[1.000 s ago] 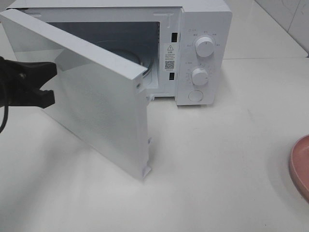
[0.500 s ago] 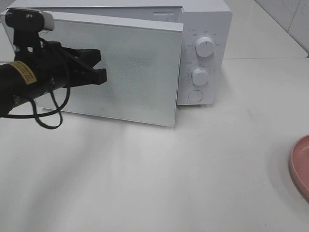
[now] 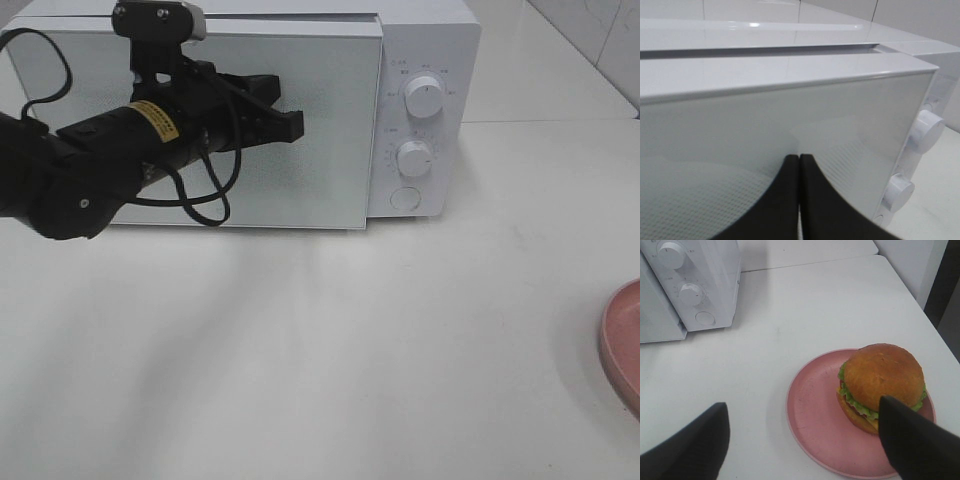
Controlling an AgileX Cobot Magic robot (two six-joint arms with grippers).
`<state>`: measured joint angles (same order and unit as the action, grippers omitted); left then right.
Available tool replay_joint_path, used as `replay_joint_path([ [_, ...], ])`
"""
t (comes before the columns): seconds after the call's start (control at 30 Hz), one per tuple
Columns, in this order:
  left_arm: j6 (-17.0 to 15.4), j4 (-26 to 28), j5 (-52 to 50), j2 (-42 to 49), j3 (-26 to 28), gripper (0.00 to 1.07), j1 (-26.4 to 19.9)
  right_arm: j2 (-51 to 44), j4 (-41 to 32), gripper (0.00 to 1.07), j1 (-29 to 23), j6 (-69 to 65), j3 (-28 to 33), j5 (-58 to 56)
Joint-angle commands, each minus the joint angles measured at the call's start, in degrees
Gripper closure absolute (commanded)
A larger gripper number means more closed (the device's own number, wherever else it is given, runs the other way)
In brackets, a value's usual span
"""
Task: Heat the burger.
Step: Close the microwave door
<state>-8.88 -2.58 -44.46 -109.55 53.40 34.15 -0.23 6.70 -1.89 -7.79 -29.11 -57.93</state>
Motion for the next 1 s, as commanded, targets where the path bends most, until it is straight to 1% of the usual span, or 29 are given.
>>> replay_joint_path([
  [0.03,0.2,1.8,-0.1,-2.8,4.5,1.07,0.6,-1.5,0.2,0.31,0.2,0.3,0.2,0.3],
  [0.2,-0.1,2.6,0.4,-4.4,7.0,1.07,0.6,-1.5,0.2,0.31,0.2,0.3,0.2,0.3],
  [0.33,0.3,3.8,1.3,-6.6,10.5,1.07,0.6,-1.5,0.2,0.31,0.2,0.3,0.2,0.3],
  [0.37,0.3,3.8,1.3,-6.6,10.5,1.07,0.6,-1.5,0.2,0.31,0.2,0.3,0.2,0.3],
  [0.4,1.1,4.8,1.9,-7.6,11.9,1.07,0.6,-1.5,0.2,0.31,0.2,0.3,0.2,0.3],
  [0.47,1.5,4.9,3.0,-8.1,12.8,1.07,0.6,-1.5,0.2,0.31,0.2,0.3,0.2,0.3],
  [0.6,1.2,4.9,4.4,-8.1,12.7,1.07,0.6,-1.5,0.2,0.31,0.2,0.3,0.2,0.3],
  [0.67,1.0,4.5,10.5,-6.6,12.7,1.07,0.7,-1.5,0.2,0.31,0.2,0.3,0.2,0.3],
  [0.7,1.0,4.5,10.5,-6.6,12.7,1.07,0.7,-1.5,0.2,0.31,0.2,0.3,0.2,0.3],
  [0.77,1.0,4.5,19.9,-2.6,11.2,1.07,1.7,-1.5,0.2,0.31,0.2,0.3,0.2,0.3],
  [0.87,1.0,4.5,22.0,-1.6,10.4,1.07,1.9,-1.5,0.2,0.31,0.2,0.3,0.2,0.3],
  [0.9,1.1,4.5,25.7,0.6,8.8,1.07,2.8,-1.5,0.2,0.31,0.2,0.3,0.2,0.3],
  [0.97,1.1,4.5,27.5,1.9,8.0,1.07,3.3,-1.5,0.2,0.31,0.2,0.3,0.2,0.3],
  [1.0,1.1,4.5,31.2,4.0,6.6,1.07,4.4,-1.5,0.2,0.31,0.2,0.3,0.2,0.3],
])
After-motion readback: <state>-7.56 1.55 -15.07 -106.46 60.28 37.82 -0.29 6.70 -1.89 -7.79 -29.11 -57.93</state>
